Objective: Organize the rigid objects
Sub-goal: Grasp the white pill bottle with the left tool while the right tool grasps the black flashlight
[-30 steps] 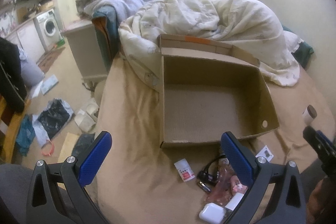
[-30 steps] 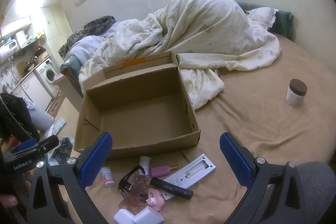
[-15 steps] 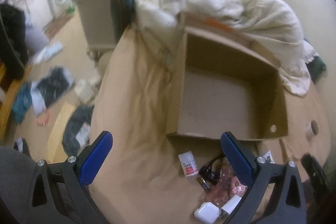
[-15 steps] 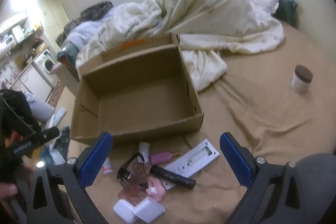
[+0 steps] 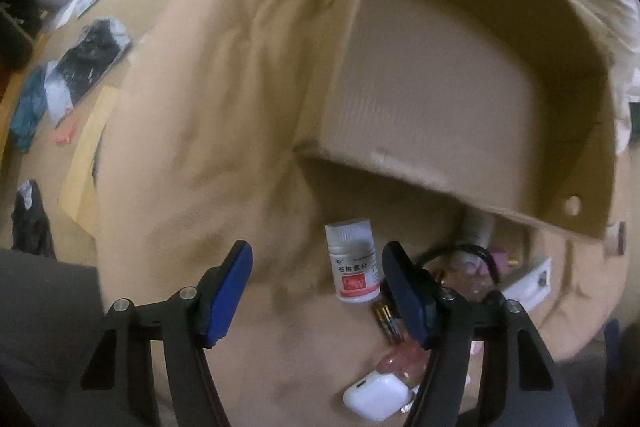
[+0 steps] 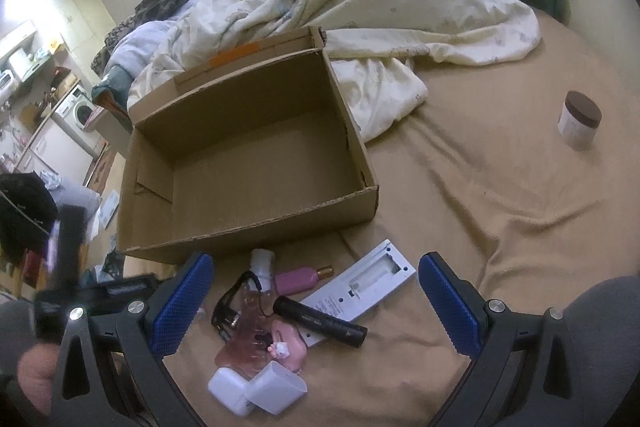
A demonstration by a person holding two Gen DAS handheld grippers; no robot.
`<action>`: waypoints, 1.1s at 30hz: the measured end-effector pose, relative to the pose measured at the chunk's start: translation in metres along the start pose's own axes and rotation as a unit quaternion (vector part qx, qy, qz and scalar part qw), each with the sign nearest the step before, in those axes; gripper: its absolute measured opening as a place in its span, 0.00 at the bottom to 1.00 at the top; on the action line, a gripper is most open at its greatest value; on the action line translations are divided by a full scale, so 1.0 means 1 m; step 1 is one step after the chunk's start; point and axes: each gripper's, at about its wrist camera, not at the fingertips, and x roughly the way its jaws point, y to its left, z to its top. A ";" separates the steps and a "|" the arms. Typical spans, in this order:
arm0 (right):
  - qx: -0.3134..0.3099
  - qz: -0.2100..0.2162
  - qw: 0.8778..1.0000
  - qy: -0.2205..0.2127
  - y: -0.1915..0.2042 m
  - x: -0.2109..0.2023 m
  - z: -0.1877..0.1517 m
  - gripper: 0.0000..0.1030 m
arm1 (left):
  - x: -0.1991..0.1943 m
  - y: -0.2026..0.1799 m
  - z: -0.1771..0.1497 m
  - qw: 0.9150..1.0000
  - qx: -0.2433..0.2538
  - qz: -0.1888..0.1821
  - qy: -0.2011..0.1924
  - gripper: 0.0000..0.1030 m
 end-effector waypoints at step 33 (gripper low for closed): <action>0.080 -0.136 0.964 0.214 0.024 0.127 -0.034 1.00 | 0.007 -0.006 -0.007 0.998 0.050 0.032 0.010 0.23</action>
